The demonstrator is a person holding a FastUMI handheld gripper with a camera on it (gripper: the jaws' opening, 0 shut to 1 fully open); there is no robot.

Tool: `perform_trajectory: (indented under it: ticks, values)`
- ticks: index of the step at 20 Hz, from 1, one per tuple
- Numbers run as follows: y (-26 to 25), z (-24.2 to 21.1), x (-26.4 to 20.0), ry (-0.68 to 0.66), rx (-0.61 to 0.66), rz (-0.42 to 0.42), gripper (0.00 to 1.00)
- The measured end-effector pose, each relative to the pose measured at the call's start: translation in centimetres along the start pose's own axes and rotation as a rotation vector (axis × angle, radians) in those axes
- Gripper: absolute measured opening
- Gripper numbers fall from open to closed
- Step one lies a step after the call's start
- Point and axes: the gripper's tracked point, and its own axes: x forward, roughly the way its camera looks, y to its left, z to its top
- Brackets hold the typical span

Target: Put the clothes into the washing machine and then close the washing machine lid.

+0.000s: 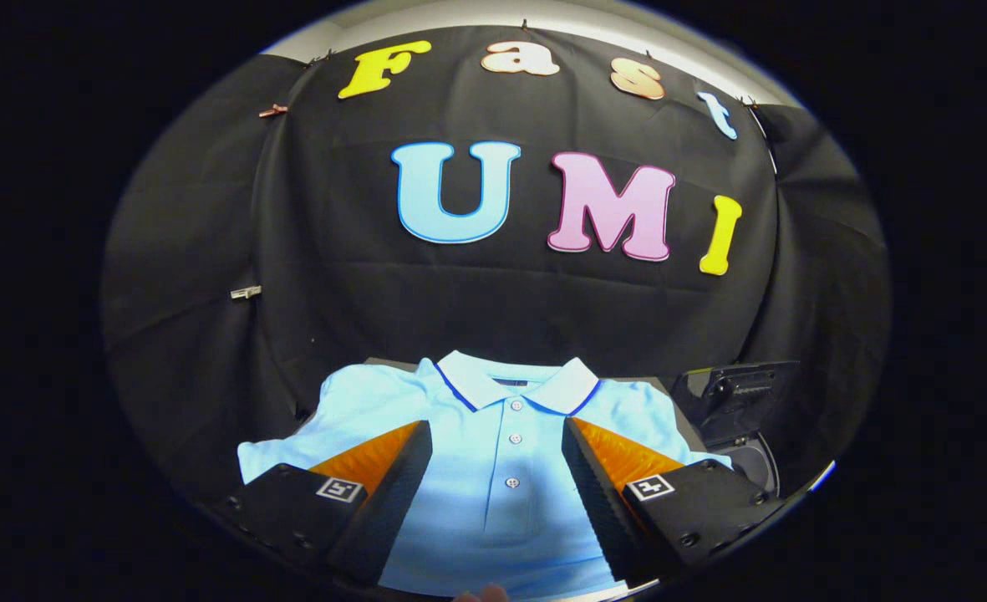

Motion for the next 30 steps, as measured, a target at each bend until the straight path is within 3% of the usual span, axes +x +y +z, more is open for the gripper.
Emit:
perform_trajectory:
  ticks: [14, 18, 21, 25, 26, 30]
  values:
    - [-1.9, -4.0, 4.1, 0.304, -0.008, -0.033, 0.99]
    - [-1.8, -4.3, 4.2, 0.352, 0.063, -0.022, 0.99]
    - [-1.8, -4.4, 4.3, 0.365, 0.046, -0.021, 0.99]
    - [-2.1, -4.6, 4.2, 0.401, 0.053, -0.028, 0.98]
    - [-2.1, -4.6, 4.0, 0.409, 0.050, -0.023, 0.88]
    - [-2.5, -4.5, 3.9, 0.441, 0.046, -0.025, 0.88]
